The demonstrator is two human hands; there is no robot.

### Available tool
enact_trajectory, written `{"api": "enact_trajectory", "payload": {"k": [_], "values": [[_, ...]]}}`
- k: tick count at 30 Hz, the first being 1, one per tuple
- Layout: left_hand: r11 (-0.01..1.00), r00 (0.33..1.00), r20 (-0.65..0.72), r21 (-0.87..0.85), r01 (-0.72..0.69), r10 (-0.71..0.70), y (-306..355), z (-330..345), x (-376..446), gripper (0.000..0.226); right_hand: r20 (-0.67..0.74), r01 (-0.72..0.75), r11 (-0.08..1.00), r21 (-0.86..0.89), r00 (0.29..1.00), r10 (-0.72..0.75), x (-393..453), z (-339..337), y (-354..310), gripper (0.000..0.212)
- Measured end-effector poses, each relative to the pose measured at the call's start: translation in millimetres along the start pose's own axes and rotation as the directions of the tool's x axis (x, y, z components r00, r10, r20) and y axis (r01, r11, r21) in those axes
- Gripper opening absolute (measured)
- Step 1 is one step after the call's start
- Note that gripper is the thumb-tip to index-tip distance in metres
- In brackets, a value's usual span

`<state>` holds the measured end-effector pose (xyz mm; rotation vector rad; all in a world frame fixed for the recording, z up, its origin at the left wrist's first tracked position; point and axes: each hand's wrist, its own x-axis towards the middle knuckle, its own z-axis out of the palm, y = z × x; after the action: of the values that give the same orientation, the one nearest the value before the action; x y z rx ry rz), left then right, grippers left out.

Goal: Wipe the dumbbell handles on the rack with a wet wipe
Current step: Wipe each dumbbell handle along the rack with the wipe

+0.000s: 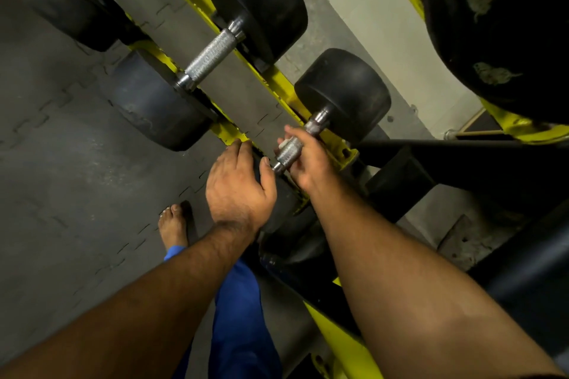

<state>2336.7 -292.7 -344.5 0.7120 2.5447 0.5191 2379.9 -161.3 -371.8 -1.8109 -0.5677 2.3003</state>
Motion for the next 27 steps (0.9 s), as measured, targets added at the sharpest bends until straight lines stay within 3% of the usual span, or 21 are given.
{"api": "enact_trajectory", "payload": {"k": [5,12,16,19,24,27], "values": [[1.000,1.000,-0.004,-0.013,-0.005,0.005,-1,-1,0,0.052,-0.075,0.045,0.989,0.140,0.997,-0.035,13,3,-30,0.008],[1.000,1.000,0.003,-0.008,0.005,-0.005,1,-2,2,0.054,-0.037,-0.159,0.965,-0.208,0.987,0.155,-6,-3,13,0.010],[1.000,0.997,0.070,0.015,-0.022,0.021,2,-8,2,0.059,-0.125,-0.150,0.927,-0.343,0.986,0.114,-13,-1,11,0.009],[0.999,0.990,0.129,0.004,-0.051,0.050,-3,-13,4,0.066,-0.110,-0.129,0.915,-0.383,0.990,0.093,-24,-1,12,0.006],[0.995,0.979,0.179,-0.042,-0.092,0.098,-9,-23,7,0.073,-0.146,-0.114,0.847,-0.519,0.988,0.043,-35,-11,11,0.021],[0.995,0.971,0.227,-0.077,-0.064,0.080,-13,-32,2,0.061,-0.251,-0.121,0.880,-0.458,0.968,0.002,-43,-9,17,0.037]]}}
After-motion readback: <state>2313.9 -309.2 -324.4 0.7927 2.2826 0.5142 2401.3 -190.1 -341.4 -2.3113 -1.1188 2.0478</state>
